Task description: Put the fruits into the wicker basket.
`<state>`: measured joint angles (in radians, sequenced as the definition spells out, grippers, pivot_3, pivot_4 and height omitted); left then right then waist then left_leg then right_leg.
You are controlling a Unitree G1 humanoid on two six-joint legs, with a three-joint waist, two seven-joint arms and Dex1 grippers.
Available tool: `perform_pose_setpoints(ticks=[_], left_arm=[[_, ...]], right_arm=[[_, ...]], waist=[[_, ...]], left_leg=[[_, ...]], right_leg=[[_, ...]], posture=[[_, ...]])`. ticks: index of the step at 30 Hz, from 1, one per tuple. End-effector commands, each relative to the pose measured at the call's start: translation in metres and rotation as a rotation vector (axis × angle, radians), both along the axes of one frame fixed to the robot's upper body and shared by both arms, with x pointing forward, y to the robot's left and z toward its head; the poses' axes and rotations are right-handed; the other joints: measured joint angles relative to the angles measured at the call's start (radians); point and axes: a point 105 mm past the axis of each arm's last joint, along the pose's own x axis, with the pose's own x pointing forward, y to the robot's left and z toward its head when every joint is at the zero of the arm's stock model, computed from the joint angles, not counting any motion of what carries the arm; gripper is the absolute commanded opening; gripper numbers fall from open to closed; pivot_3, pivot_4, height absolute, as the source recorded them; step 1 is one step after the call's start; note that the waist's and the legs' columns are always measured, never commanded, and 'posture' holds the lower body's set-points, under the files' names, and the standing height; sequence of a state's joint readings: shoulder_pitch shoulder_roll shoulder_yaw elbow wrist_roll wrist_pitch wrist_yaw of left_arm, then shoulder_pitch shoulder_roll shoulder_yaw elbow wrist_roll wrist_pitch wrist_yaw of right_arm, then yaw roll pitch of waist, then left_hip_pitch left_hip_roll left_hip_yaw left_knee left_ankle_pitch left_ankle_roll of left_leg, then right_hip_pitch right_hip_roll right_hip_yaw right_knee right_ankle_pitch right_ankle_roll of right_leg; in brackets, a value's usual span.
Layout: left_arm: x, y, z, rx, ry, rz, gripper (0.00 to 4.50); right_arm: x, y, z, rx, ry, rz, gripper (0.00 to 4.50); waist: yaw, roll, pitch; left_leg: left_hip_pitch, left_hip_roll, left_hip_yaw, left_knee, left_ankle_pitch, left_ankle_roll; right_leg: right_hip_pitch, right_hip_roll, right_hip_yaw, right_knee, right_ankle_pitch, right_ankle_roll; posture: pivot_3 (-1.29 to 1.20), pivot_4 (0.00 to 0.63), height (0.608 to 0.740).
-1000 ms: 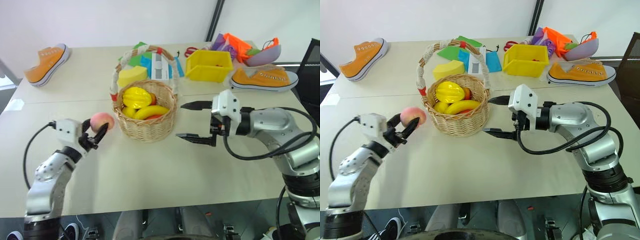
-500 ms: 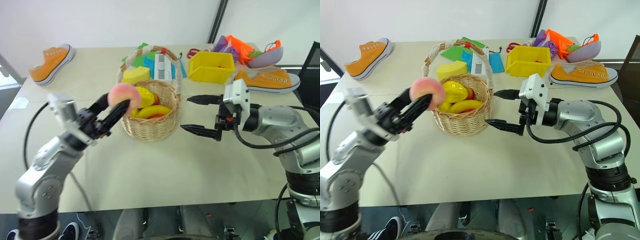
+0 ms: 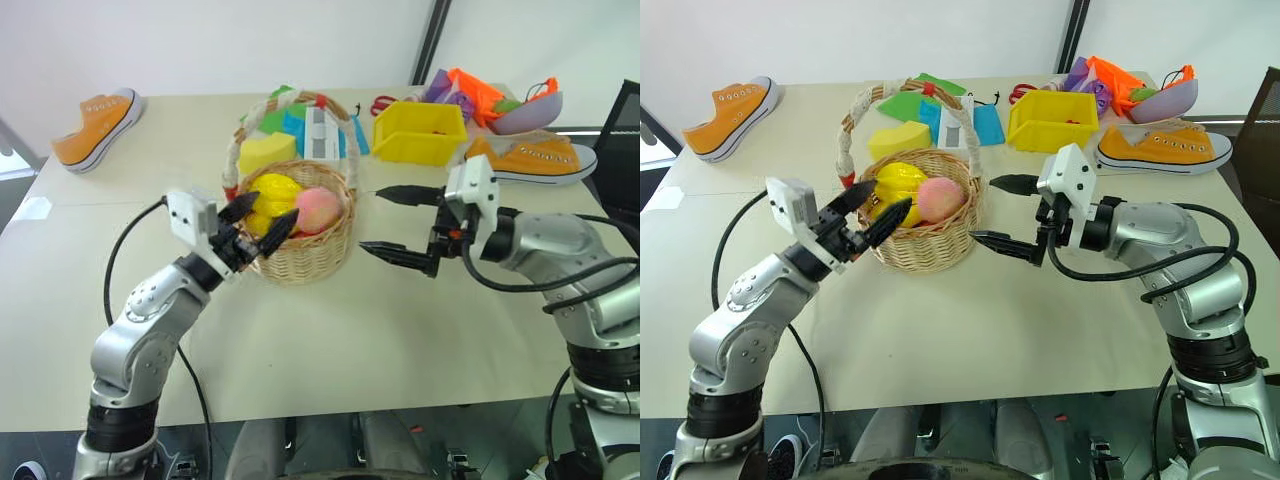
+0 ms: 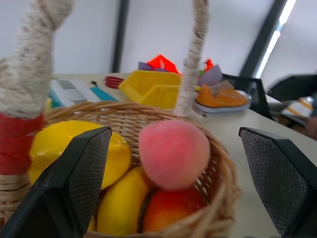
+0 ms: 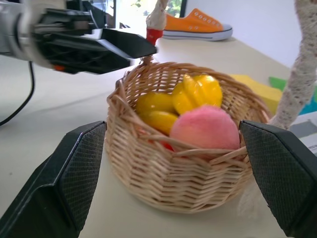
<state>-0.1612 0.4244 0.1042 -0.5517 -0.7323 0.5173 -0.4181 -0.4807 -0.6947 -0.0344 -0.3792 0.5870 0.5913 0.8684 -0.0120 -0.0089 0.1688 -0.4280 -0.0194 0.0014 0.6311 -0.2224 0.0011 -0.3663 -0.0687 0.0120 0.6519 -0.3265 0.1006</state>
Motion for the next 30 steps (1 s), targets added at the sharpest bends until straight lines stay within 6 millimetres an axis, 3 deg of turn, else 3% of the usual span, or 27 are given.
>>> perform_pose_setpoints(ticks=[1,5,9,11,20,23,30], left_arm=[[-0.024,0.002,0.025,-0.040,-0.099,-0.070,4.40],[-0.060,0.027,0.010,0.047,-0.071,-0.055,4.40],[-0.075,0.096,-0.003,0.128,-0.037,0.125,4.40],[-0.077,0.114,-0.004,0.104,-0.020,0.177,4.40],[-0.087,0.117,-0.009,0.108,-0.031,0.215,4.40],[-0.090,0.114,-0.009,0.090,-0.031,0.210,4.50],[-0.089,0.108,-0.012,0.086,-0.020,0.181,4.50]], right_arm=[[0.015,-0.005,0.020,0.111,-0.074,-0.091,4.50],[0.037,-0.001,0.012,0.229,-0.033,-0.219,4.50],[0.059,0.007,0.006,0.291,-0.037,-0.342,4.50],[0.065,0.016,0.010,0.329,-0.021,-0.337,4.50],[0.096,0.044,0.012,0.345,-0.038,-0.370,4.50],[0.100,0.049,0.007,0.320,-0.036,-0.372,3.69],[0.098,0.045,0.006,0.315,-0.034,-0.369,0.21]], waist=[[-0.001,0.000,0.000],[-0.011,0.000,0.000],[-0.003,0.001,0.000],[-0.001,0.002,0.001],[-0.008,0.001,0.000],[-0.011,0.001,0.000],[-0.011,0.001,0.000]], left_leg=[[0.000,0.000,0.000,0.000,0.000,0.000],[0.000,0.000,0.000,-0.002,0.000,0.000],[0.000,0.000,0.000,-0.006,0.002,-0.004],[0.000,0.000,0.000,-0.005,0.002,-0.004],[0.000,-0.002,0.000,-0.004,0.000,-0.004],[0.000,-0.002,0.000,-0.007,0.001,-0.003],[0.000,-0.001,0.000,-0.011,0.002,-0.004]], right_leg=[[0.000,-0.001,0.000,0.000,0.000,0.000],[-0.001,-0.001,0.000,0.000,0.000,0.000],[-0.006,-0.001,0.000,0.001,-0.001,-0.002],[-0.005,-0.001,0.000,0.002,-0.003,-0.006],[-0.006,-0.003,0.000,-0.002,-0.001,-0.008],[-0.007,-0.003,0.000,-0.001,0.000,-0.006],[-0.007,-0.003,0.000,-0.001,0.000,-0.005]], posture=[[0.00,0.150,0.740],[0.00,0.150,0.740],[0.00,0.150,0.740],[0.00,0.150,0.740],[0.00,0.150,0.740],[0.00,0.150,0.740],[0.00,0.150,0.740]])
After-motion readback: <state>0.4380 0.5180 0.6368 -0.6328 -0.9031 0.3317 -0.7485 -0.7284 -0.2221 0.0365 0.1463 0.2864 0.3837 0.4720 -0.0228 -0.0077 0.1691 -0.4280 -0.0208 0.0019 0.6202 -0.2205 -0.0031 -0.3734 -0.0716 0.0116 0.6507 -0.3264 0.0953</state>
